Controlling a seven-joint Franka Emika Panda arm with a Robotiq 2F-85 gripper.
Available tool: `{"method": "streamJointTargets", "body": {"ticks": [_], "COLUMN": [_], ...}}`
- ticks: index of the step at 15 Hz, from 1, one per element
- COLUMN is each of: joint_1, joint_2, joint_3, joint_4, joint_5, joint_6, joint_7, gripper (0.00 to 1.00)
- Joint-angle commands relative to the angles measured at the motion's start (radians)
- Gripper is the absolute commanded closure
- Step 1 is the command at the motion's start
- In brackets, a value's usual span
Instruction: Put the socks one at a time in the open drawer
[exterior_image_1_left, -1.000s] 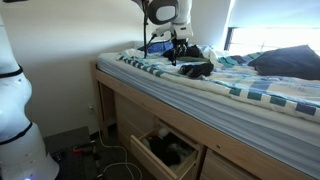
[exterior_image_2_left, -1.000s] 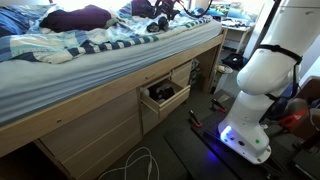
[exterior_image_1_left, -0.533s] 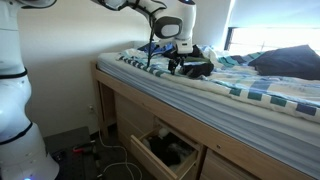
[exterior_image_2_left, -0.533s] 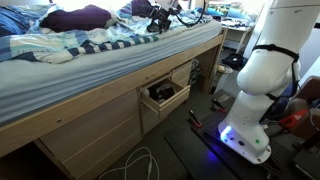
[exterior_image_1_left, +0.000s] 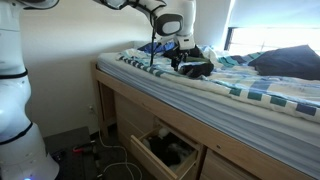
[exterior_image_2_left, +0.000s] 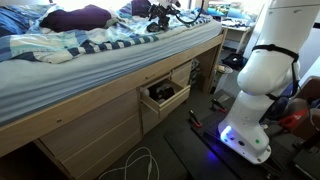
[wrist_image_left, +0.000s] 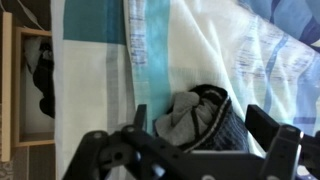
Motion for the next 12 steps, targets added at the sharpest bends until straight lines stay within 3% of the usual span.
{"method": "streamJointTargets", "body": {"ticks": [1, 6, 7, 9, 12], "joint_1": [0.004, 0.008, 0.009, 0.014, 0.020], "joint_2": [0.021, 0.095, 0.109, 0.117, 0.103], "joint_3": [-0.011, -0.025, -0.027, -0.028, -0.028], "joint_4": [0.033, 0.075, 0.087, 0.096, 0.094], "joint_5": [-0.031, -0.088, -0.098, -0.107, -0.112], "joint_6": [0.009, 0.030, 0.035, 0.053, 0.074], "joint_7": [0.031, 0.060, 0.061, 0.066, 0.068], "gripper": [0.00, 0.01, 0.25, 0.31, 0.54]}}
